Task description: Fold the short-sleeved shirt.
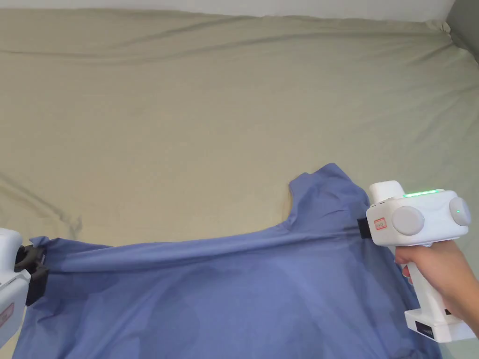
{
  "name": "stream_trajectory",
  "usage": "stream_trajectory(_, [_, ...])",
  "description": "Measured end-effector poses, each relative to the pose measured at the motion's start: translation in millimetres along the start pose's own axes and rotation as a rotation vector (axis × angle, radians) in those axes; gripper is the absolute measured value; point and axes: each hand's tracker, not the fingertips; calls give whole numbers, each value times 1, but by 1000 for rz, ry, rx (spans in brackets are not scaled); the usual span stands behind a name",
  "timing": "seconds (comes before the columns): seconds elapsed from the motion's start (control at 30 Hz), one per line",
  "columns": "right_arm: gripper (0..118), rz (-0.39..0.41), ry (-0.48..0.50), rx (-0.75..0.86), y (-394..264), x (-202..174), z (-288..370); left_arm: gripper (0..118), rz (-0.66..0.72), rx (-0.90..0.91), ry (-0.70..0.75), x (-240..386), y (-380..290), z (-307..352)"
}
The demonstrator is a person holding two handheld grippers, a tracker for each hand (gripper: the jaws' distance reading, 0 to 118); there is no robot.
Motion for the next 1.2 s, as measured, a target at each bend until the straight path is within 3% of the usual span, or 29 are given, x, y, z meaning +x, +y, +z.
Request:
stream_trajectory(0.17, [2, -96, 56, 130, -7, 20, 76, 2, 20, 58, 25, -3, 10, 26])
stream_trajectory(0.4, [2, -21, 68, 192, -58, 18, 191, 2, 25, 78, 42, -14, -2, 75])
stream_trajectory(0.57, [2, -3, 100, 154, -114, 10, 233, 2, 11, 38, 36, -16, -37, 100])
stream_trajectory(0.73, [2, 44, 122, 28, -172, -7, 235, 2, -13, -68, 0, -9, -82, 107])
stream_trajectory(1.2, [2, 4, 176, -192, -255, -19, 169, 2, -61, -326, -77, -2, -169, 81])
